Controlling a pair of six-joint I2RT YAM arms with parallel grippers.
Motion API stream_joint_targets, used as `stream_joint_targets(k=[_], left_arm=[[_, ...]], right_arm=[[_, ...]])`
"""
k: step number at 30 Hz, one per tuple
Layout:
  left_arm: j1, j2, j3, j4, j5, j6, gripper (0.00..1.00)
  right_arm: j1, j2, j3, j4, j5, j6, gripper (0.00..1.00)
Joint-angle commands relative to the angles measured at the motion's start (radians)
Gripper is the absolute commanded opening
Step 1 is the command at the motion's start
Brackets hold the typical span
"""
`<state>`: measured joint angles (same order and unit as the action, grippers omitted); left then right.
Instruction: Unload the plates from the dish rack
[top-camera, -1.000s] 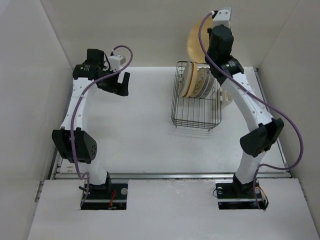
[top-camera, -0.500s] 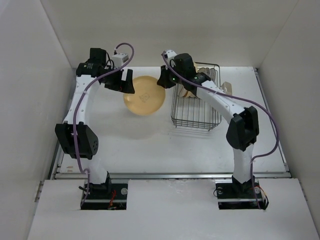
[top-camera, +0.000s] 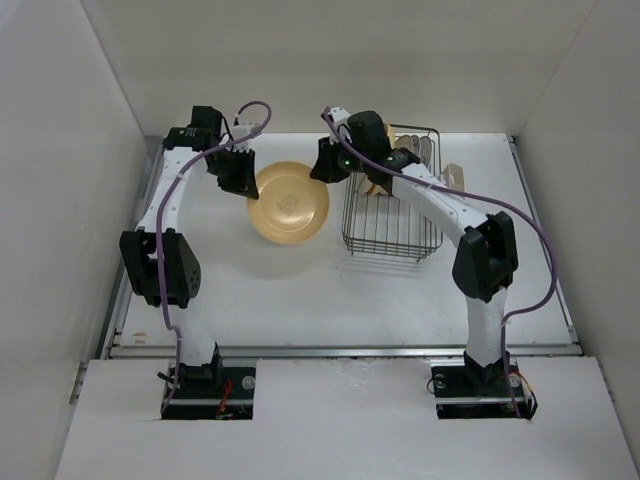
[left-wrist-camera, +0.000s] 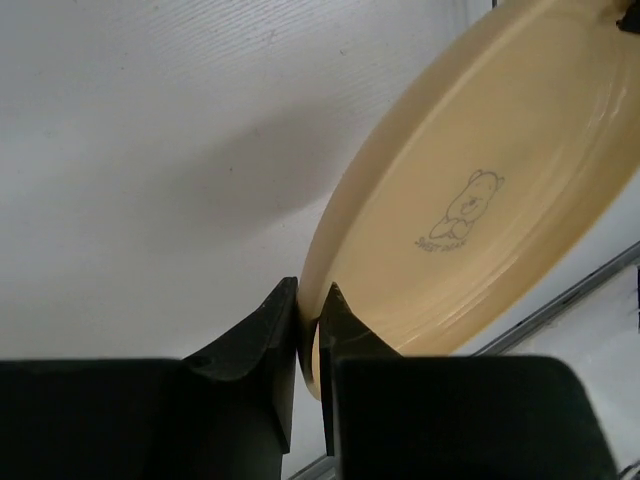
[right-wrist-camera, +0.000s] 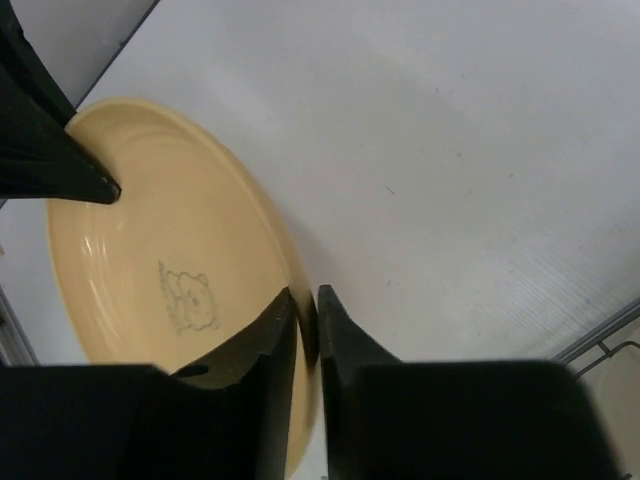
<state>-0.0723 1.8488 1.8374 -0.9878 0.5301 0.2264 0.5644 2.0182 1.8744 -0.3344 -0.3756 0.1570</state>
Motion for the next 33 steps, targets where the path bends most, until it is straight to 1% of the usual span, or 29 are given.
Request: stream_joint_targets(k=[1,2,3,4,6,7,9,10,12,13,14,15,16,17,18,20,21,23,27,29,30,31,32,33], left_arm=[[-0.006,-0.007,-0.007,0.003,-0.119,-0.027,0.0],[-0.006,-0.007,-0.027,0.012,-0.146,-0.042,0.0],[-0.006,-0.007,-0.042,0.024,-0.157,-0.042,0.0],[0.003,-0.007,-0.058,0.055,-0.166,-0.058,0.0],[0.018,-0.007,-0.098,0.087,-0.167,-0.087,0.0],[0.043,0.013,-0.098,0.101,-0.156,-0.097,0.0],[0.069,0.044,-0.087,0.11,-0.144,-0.108,0.0],[0.092,0.079,-0.087,0.11,-0.143,-0.117,0.0],[0.117,0.108,-0.087,0.126,-0.143,-0.127,0.0],[0.132,0.134,-0.087,0.126,-0.121,-0.127,0.0],[0.164,0.148,-0.087,0.138,-0.12,-0.127,0.0],[0.184,0.159,-0.078,0.15,-0.108,-0.149,0.0],[0.202,0.17,-0.078,0.159,-0.108,-0.16,0.0],[0.245,0.188,-0.078,0.172,-0.108,-0.174,0.0],[0.265,0.197,-0.069,0.196,-0.108,-0.191,0.0],[0.299,0.236,-0.04,0.196,-0.108,-0.219,0.0],[0.319,0.251,-0.026,0.175,-0.108,-0.228,0.0],[0.328,0.279,-0.007,0.152,-0.117,-0.228,0.0],[0.328,0.323,0.002,0.114,-0.14,-0.219,0.0],[0.328,0.332,0.002,0.113,-0.14,-0.219,0.01],[0.328,0.332,-0.009,0.113,-0.15,-0.219,0.07],[0.338,0.332,-0.009,0.113,-0.15,-0.229,0.11],[0.338,0.332,-0.009,0.113,-0.15,-0.229,0.17],[0.347,0.332,-0.009,0.113,-0.136,-0.229,0.26]], right_arm=[[0.015,-0.032,0.074,0.02,0.065,0.046,0.23],[0.015,-0.032,0.095,-0.006,0.105,0.056,0.49],[0.015,-0.032,0.133,-0.052,0.195,0.056,0.57],[0.015,-0.032,0.147,-0.066,0.246,0.065,0.65],[0.015,-0.058,0.147,-0.075,0.373,0.124,0.77],[0.005,-0.09,0.147,-0.089,0.503,0.148,0.77],[-0.012,-0.117,0.158,-0.12,0.62,0.208,0.77],[-0.032,-0.128,0.173,-0.173,0.718,0.222,0.77],[-0.061,-0.141,0.196,-0.248,0.791,0.265,0.77],[-0.079,-0.141,0.206,-0.287,0.813,0.279,0.76],[-0.125,-0.151,0.206,-0.349,0.826,0.291,0.73],[-0.151,-0.167,0.183,-0.368,0.827,0.302,0.72],[-0.181,-0.176,0.161,-0.382,0.827,0.324,0.68],[-0.239,-0.185,0.11,-0.393,0.796,0.335,0.66],[-0.267,-0.203,0.083,-0.402,0.781,0.346,0.64],[-0.311,-0.213,0.034,-0.402,0.762,0.355,0.63],[-0.346,-0.213,0.004,-0.402,0.727,0.355,0.63],[-0.373,-0.202,-0.015,-0.402,0.699,0.355,0.63],[-0.408,-0.177,-0.049,-0.388,0.699,0.38,0.63],[-0.42,-0.145,-0.049,-0.365,0.675,0.38,0.61],[-0.42,-0.136,-0.049,-0.356,0.661,0.366,0.6],[-0.429,-0.127,-0.04,-0.345,0.65,0.366,0.58],[-0.429,-0.107,-0.04,-0.345,0.64,0.366,0.57],[-0.429,-0.098,-0.028,-0.345,0.639,0.357,0.57]])
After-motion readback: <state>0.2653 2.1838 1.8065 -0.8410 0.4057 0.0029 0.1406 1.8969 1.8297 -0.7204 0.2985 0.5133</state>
